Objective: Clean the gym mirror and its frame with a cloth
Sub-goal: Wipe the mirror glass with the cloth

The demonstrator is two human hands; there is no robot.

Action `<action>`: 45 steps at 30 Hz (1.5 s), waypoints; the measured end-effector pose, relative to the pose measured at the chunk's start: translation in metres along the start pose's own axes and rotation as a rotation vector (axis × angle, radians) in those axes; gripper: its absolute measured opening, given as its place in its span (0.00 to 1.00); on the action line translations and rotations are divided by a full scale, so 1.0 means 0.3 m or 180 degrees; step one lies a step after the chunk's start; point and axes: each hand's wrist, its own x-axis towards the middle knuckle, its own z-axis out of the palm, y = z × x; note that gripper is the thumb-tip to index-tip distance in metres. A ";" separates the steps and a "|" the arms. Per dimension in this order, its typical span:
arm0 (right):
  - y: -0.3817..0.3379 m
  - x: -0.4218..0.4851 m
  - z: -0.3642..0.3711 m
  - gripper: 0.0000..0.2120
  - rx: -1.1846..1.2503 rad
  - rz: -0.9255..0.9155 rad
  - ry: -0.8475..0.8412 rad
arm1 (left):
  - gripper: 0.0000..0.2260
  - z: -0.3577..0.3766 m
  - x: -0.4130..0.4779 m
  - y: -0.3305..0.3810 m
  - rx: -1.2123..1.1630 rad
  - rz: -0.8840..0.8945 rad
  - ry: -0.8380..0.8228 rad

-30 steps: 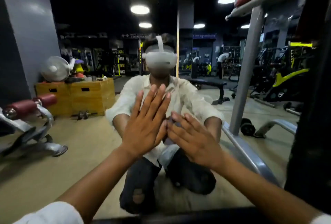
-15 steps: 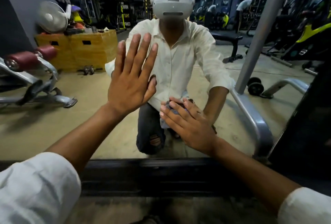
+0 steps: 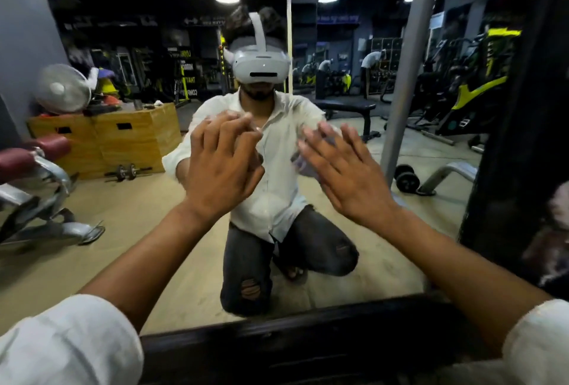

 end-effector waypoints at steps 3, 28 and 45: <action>0.082 0.149 -0.067 0.31 0.0212 0.0789 0.0368 | 0.17 -0.018 0.140 0.016 0.0013 0.0235 -0.0018; 0.516 0.350 -0.228 0.34 0.0364 0.1630 0.1082 | 0.22 0.033 0.692 0.197 0.0307 0.0281 0.0014; 0.692 0.223 -0.195 0.33 0.0408 0.1374 0.1344 | 0.32 0.165 0.787 0.441 0.0439 0.0028 0.0057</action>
